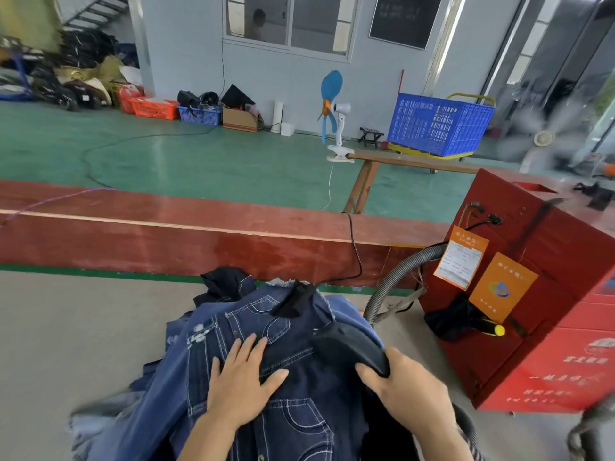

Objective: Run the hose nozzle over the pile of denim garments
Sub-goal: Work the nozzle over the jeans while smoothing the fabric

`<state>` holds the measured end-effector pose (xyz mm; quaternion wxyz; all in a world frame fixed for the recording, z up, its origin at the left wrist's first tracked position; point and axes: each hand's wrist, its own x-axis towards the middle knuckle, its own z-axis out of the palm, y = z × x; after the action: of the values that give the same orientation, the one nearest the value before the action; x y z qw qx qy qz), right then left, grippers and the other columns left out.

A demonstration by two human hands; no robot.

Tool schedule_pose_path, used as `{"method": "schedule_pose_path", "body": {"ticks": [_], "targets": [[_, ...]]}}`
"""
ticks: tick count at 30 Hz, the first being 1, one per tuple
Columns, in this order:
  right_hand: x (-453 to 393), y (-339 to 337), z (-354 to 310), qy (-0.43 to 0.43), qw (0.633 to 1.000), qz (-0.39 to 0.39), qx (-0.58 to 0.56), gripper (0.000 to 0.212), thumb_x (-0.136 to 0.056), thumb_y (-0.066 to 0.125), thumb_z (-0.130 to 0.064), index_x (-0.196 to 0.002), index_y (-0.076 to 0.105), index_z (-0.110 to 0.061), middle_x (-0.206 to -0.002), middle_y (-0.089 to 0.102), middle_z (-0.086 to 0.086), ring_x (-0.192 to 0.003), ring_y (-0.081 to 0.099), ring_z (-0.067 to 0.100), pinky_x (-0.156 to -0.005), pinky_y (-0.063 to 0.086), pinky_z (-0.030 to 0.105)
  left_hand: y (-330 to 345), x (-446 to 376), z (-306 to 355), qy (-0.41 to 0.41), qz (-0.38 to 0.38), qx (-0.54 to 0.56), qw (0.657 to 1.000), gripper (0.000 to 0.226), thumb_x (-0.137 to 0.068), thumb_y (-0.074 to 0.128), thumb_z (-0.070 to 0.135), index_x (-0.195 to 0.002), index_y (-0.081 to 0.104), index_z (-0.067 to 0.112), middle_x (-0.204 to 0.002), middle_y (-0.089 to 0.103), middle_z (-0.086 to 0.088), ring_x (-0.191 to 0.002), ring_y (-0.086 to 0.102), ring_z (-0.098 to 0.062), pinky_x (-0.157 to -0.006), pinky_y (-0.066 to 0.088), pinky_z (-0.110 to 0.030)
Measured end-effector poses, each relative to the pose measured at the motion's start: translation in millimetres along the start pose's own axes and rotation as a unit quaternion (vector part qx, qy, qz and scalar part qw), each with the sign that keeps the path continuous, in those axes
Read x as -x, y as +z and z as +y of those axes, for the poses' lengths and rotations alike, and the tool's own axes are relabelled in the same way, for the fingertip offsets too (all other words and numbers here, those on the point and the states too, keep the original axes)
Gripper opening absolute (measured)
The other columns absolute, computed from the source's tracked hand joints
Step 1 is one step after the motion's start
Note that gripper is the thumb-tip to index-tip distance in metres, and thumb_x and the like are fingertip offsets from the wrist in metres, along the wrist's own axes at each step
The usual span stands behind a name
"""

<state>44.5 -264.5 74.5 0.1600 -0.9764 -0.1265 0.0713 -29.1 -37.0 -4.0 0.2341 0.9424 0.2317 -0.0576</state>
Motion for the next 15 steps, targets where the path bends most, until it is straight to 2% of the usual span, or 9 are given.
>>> {"method": "schedule_pose_path", "body": {"ticks": [5, 6, 8, 9, 10, 11, 12, 13, 15], "targets": [[7, -20, 0, 0.104, 0.979, 0.132, -0.119, 0.042, -0.078, 0.049, -0.065, -0.081, 0.048, -0.023, -0.075, 0.058, -0.007, -0.076, 0.056, 0.026, -0.07, 0.041, 0.033, -2, 0, -1, -0.024, -0.033, -0.016, 0.999, 0.078, -0.091, 0.033, 0.07, -0.154, 0.004, 0.034, -0.162, -0.005, 0.012, -0.149, -0.006, -0.016, -0.119, 0.003, -0.055], [8, -24, -1, 0.122, 0.97, 0.153, -0.146, 0.043, -0.077, 0.049, -0.065, -0.08, 0.049, -0.022, -0.075, 0.059, -0.004, -0.076, 0.056, 0.027, -0.071, 0.041, 0.034, -6, 0, 4, -0.033, -0.043, -0.033, 0.998, 0.079, -0.09, 0.037, 0.07, -0.154, 0.01, 0.032, -0.162, 0.001, 0.009, -0.15, 0.001, -0.02, -0.117, 0.007, -0.056], [9, -30, -1, 0.145, 0.954, 0.181, -0.191, 0.045, -0.075, 0.049, -0.065, -0.077, 0.05, -0.02, -0.073, 0.06, 0.0, -0.075, 0.057, 0.029, -0.07, 0.041, 0.035, -18, -2, 21, -0.026, 0.003, -0.078, 0.997, 0.067, -0.09, 0.043, 0.067, -0.144, 0.038, 0.027, -0.152, 0.035, 0.002, -0.14, 0.031, -0.024, -0.113, 0.023, -0.05], [9, -32, -1, 0.151, 0.949, 0.184, -0.209, 0.045, -0.075, 0.05, -0.064, -0.076, 0.05, -0.019, -0.073, 0.06, 0.001, -0.074, 0.058, 0.029, -0.07, 0.041, 0.035, -25, -5, 30, 0.002, 0.06, -0.079, 0.995, 0.053, -0.092, 0.046, 0.061, -0.131, 0.053, 0.026, -0.137, 0.053, 0.003, -0.128, 0.046, -0.022, -0.106, 0.034, -0.041], [9, -34, 0, 0.153, 0.945, 0.182, -0.225, 0.045, -0.075, 0.051, -0.064, -0.075, 0.052, -0.019, -0.073, 0.061, 0.002, -0.074, 0.058, 0.029, -0.07, 0.042, 0.036, -30, -9, 39, 0.045, 0.117, -0.043, 0.991, 0.038, -0.095, 0.048, 0.053, -0.118, 0.06, 0.025, -0.12, 0.063, 0.004, -0.115, 0.055, -0.019, -0.097, 0.042, -0.035], [9, -35, 0, 0.153, 0.943, 0.173, -0.24, 0.044, -0.075, 0.053, -0.063, -0.074, 0.054, -0.019, -0.073, 0.062, 0.003, -0.073, 0.059, 0.029, -0.069, 0.042, 0.036, -33, -15, 48, 0.09, 0.138, 0.01, 0.986, 0.027, -0.096, 0.05, 0.043, -0.112, 0.063, 0.025, -0.108, 0.066, 0.005, -0.106, 0.059, -0.018, -0.09, 0.046, -0.034], [9, -36, 2, 0.152, 0.943, 0.162, -0.249, 0.043, -0.074, 0.055, -0.063, -0.073, 0.055, -0.02, -0.072, 0.063, 0.003, -0.072, 0.059, 0.027, -0.068, 0.043, 0.035, -36, -21, 59, 0.132, 0.129, 0.05, 0.982, 0.024, -0.097, 0.052, 0.036, -0.115, 0.062, 0.026, -0.103, 0.066, 0.006, -0.1, 0.06, -0.018, -0.085, 0.047, -0.034], [8, -37, 3, 0.15, 0.944, 0.15, -0.251, 0.043, -0.074, 0.056, -0.063, -0.073, 0.057, -0.02, -0.071, 0.064, 0.002, -0.071, 0.06, 0.025, -0.067, 0.043, 0.034, -39, -27, 70, 0.169, 0.103, 0.062, 0.978, 0.03, -0.096, 0.054, 0.035, -0.126, 0.056, 0.029, -0.1, 0.064, 0.007, -0.098, 0.06, -0.018, -0.081, 0.048, -0.033], [7, -39, 4, 0.146, 0.95, 0.134, -0.242, 0.042, -0.073, 0.057, -0.063, -0.072, 0.058, -0.021, -0.07, 0.064, 0.001, -0.069, 0.059, 0.022, -0.063, 0.04, 0.032, -44, -40, 89, 0.202, 0.046, 0.013, 0.978, 0.061, -0.091, 0.059, 0.048, -0.145, 0.033, 0.038, -0.094, 0.062, 0.005, -0.094, 0.06, -0.019, -0.072, 0.045, -0.032]]}}
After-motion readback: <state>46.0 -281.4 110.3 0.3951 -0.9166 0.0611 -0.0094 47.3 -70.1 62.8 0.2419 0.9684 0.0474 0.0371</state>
